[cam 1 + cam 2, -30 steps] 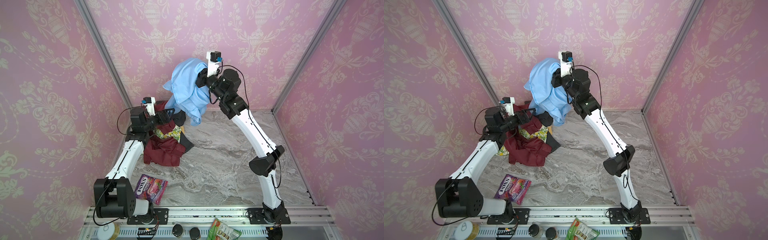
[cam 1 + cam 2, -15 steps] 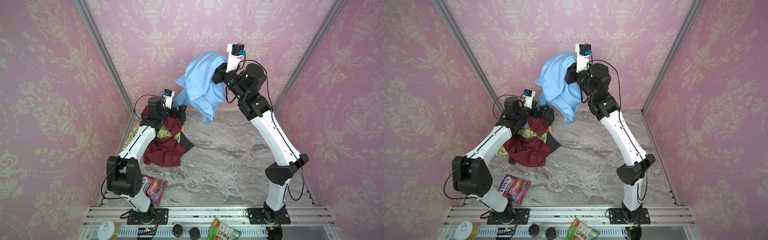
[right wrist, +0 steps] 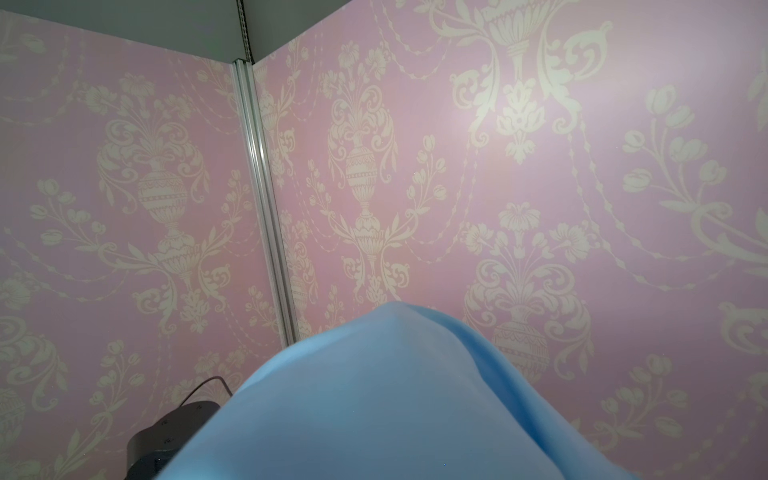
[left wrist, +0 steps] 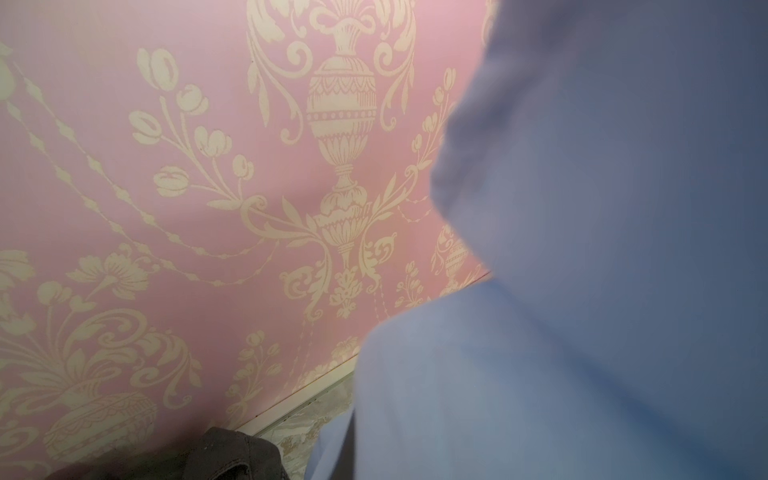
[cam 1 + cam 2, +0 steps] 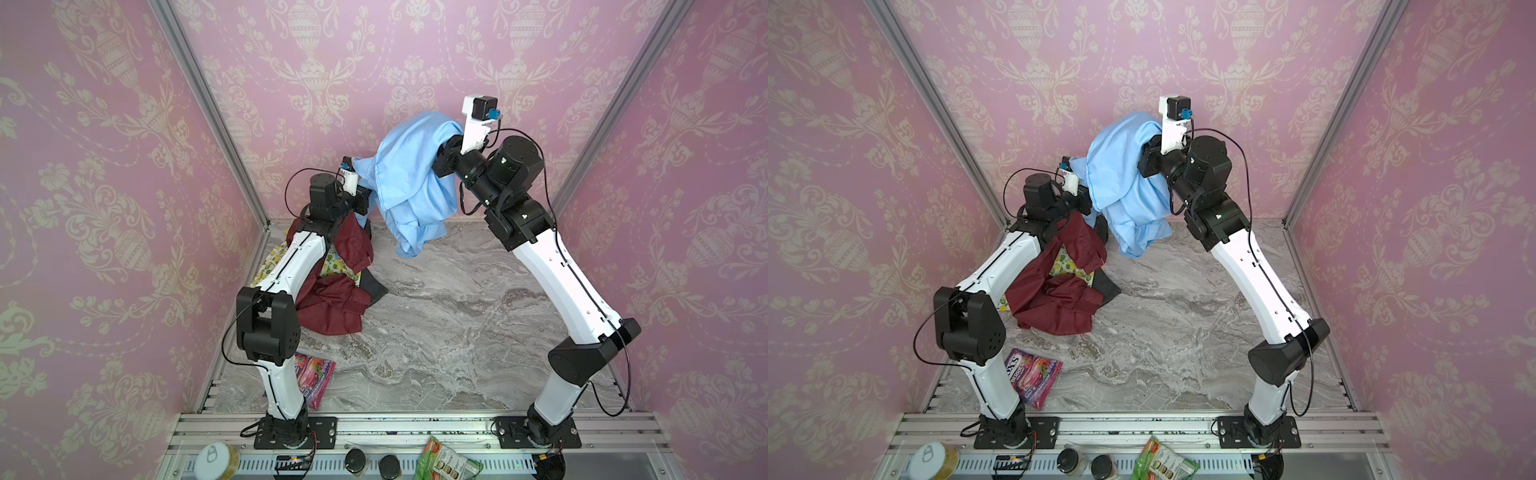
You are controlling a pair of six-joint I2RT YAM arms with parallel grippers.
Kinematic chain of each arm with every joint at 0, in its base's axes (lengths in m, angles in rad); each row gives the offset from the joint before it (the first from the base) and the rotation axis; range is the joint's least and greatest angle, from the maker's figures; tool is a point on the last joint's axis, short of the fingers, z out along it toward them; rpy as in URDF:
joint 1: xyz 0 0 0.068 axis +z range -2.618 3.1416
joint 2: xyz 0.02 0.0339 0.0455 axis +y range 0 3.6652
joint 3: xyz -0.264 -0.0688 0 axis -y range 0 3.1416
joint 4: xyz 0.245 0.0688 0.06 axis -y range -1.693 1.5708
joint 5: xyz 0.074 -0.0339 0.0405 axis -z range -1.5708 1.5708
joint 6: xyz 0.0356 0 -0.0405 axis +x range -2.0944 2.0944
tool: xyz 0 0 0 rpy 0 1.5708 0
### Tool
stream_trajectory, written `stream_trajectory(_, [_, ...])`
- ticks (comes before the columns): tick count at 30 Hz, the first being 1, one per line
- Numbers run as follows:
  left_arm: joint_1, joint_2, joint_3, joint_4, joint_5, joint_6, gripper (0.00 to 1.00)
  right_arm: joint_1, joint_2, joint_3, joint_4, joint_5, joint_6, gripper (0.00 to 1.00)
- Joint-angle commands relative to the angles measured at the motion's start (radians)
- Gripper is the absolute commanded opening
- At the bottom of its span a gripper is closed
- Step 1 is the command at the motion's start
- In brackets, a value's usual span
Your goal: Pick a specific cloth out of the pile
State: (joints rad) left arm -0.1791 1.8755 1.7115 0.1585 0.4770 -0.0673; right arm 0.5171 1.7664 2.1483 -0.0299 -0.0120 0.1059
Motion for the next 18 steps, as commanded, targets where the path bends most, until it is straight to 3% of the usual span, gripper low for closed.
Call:
stream_trajectory(1, [-0.002,-0.059,0.049,0.044,0.020,-0.079,0.00,-0.023,-0.021,-0.053,0.045,0.027,0.006,0.00])
stream_trajectory(11, [0.004,-0.082,0.196,-0.033,0.002,-0.212,0.00,-0.054,0.028,-0.157,0.057,0.015,0.058,0.00])
stream_trajectory(18, [-0.004,0.020,0.427,-0.079,0.109,-0.382,0.00,-0.083,0.052,-0.188,0.065,0.004,0.110,0.00])
